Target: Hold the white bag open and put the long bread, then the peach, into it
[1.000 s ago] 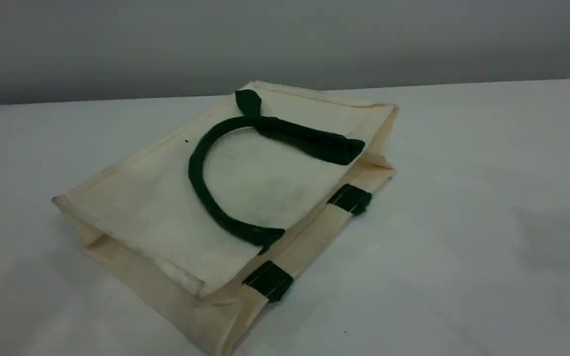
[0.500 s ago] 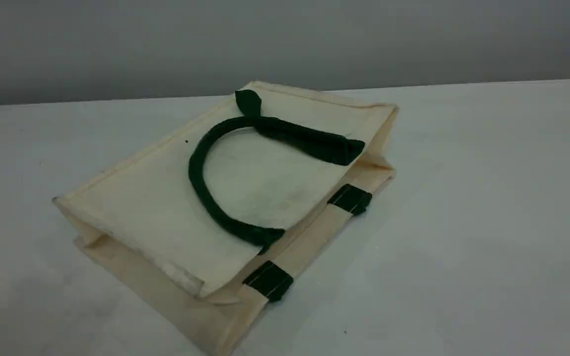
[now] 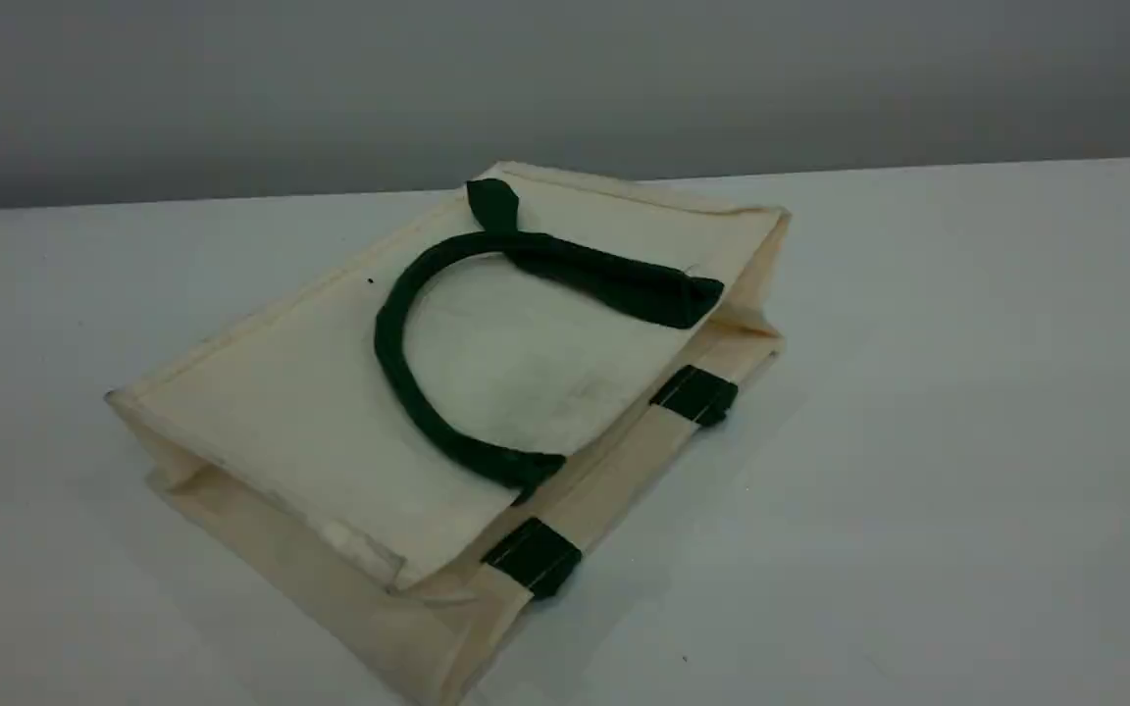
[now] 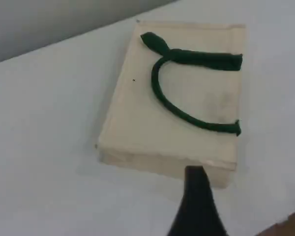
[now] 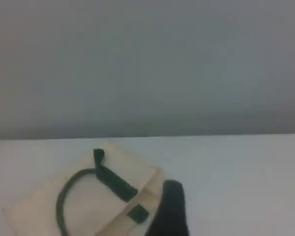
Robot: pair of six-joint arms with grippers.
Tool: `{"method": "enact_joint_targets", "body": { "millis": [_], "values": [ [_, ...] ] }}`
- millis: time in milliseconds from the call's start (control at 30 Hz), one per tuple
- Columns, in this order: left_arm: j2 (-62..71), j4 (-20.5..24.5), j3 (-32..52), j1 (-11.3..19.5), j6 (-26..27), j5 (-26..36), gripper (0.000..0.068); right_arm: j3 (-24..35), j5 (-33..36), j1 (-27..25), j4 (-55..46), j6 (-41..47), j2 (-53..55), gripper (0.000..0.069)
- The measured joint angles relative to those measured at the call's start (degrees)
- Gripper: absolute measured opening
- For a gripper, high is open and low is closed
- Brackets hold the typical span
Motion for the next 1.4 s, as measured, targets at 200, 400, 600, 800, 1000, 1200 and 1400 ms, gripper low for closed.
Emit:
{"method": "enact_joint_targets", "body": {
  "millis": [200,400,600,800,1000,1200,1400],
  "values": [
    [-15.8,0.0,9.6,0.0,-1.2,0.1,0.0467,10.7,-0.1,0.0,-2.7,-2.0,-11.1,0.0591],
    [-23.5,0.8,18.1,0.0,-1.2,0.1,0.0467,22.0,-2.7,0.0,-4.8,-5.0,-15.2,0.0591],
    [-23.5,4.9,24.8,0.0,-4.3,-0.1,0.0467,31.4,-6.3,0.1,-5.5,-6.6,-15.3,0.0591],
    [-23.4,6.8,29.2,0.0,-5.5,-0.2,0.0467,34.7,-7.9,0.1,-5.6,-7.0,-15.3,0.0591],
    [-23.4,10.1,29.6,0.0,-8.4,-0.3,0.0467,34.7,-8.0,0.1,-5.7,-7.0,-15.3,0.0591],
    [-23.4,12.1,29.6,0.0,-11.3,-4.5,0.0467,34.7,-8.0,0.1,-5.6,-7.0,-15.3,0.0591],
    [-23.4,12.1,30.5,0.0,-11.5,-6.0,0.0467,34.7,-7.8,0.1,-5.0,-7.0,-15.3,0.0591]
  ]
}}
